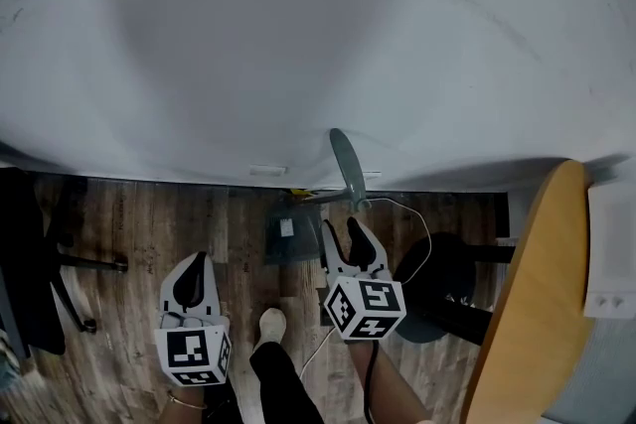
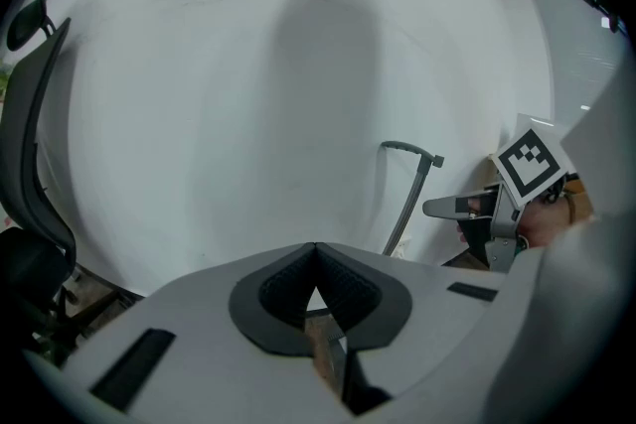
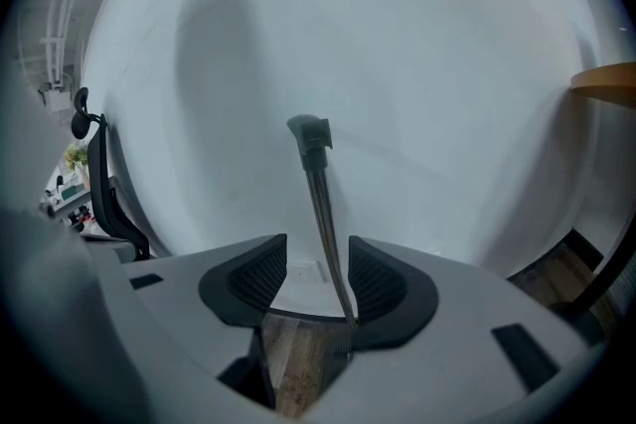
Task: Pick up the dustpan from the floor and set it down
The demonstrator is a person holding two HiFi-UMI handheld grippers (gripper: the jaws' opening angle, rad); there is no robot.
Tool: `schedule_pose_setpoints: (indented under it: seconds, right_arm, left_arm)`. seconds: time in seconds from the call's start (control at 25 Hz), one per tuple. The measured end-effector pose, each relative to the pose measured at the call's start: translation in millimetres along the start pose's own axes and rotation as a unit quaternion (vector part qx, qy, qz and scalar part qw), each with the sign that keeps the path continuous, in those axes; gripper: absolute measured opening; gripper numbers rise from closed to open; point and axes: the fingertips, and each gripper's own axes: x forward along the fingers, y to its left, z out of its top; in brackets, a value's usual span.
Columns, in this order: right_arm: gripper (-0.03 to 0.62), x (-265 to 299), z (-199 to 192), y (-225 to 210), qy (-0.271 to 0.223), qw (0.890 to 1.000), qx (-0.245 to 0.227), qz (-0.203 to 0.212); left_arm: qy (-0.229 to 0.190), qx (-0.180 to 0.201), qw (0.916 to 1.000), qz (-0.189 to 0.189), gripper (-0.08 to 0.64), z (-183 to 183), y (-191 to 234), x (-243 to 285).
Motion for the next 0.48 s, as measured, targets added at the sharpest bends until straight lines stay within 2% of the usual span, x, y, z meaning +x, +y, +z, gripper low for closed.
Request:
schedule_pose_setpoints:
  seconds: [0.48]
  right_arm:
    - [0.206, 21.9, 19.3, -4.3, -0.005, 1.000, -0.012, 0.006]
  left_arm:
    - [0.002, -0.042, 0.9987, 0.028, 0.008, -6.2, 6.5, -0.2]
